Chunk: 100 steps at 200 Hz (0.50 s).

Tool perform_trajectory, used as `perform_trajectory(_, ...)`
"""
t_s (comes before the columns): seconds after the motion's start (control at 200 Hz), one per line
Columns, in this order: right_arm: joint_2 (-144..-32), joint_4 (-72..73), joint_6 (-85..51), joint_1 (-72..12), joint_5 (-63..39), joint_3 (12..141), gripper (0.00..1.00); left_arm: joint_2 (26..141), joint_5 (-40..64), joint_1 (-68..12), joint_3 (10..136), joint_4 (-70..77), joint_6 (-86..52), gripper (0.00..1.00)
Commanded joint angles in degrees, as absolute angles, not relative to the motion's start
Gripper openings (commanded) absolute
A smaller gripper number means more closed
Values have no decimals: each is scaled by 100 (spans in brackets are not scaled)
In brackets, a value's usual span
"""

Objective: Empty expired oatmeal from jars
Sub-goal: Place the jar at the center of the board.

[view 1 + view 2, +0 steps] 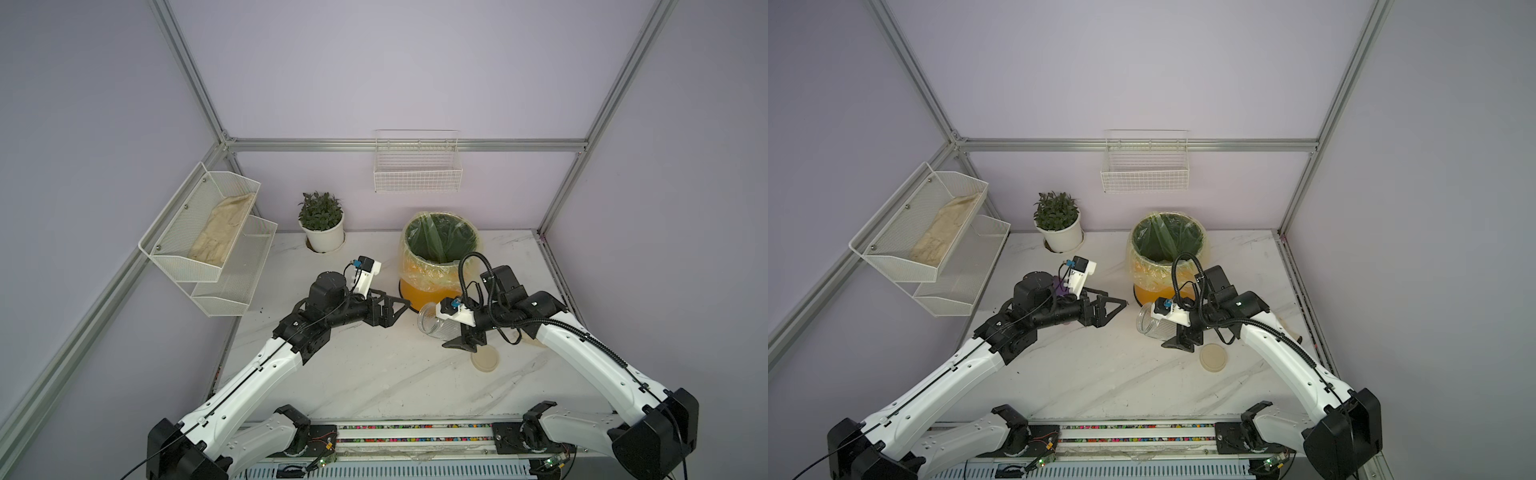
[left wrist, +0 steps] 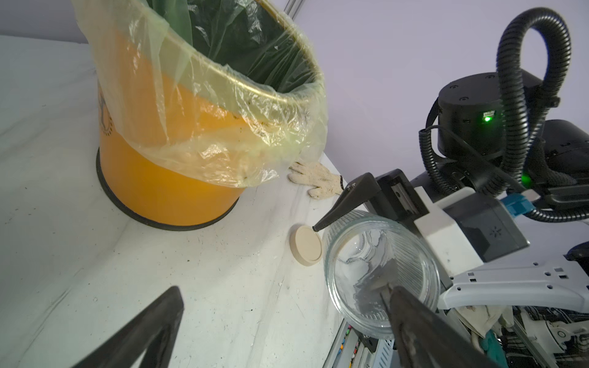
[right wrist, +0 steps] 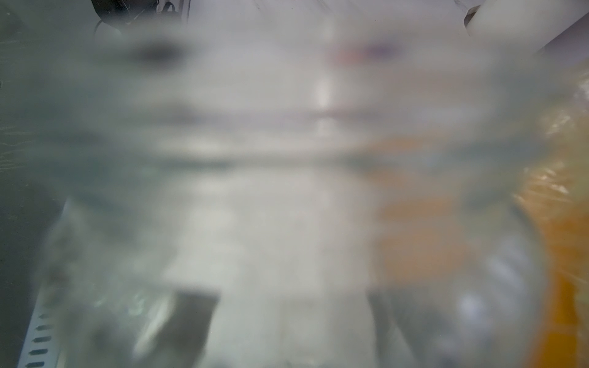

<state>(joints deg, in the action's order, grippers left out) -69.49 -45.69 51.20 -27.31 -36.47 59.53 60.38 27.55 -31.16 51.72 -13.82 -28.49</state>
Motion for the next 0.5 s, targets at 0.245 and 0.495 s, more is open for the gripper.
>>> perform_trajectory(0.245,-7450,-2987,4744,-3144,-3805,5700,8,6530,3155,-3287,4833,-1007,-2892,97)
perform_trajectory(0.495,-7742,-2717,4653,-3182,-3836,5677,8,6839,3141,-3463,4684,-892,-2831,85)
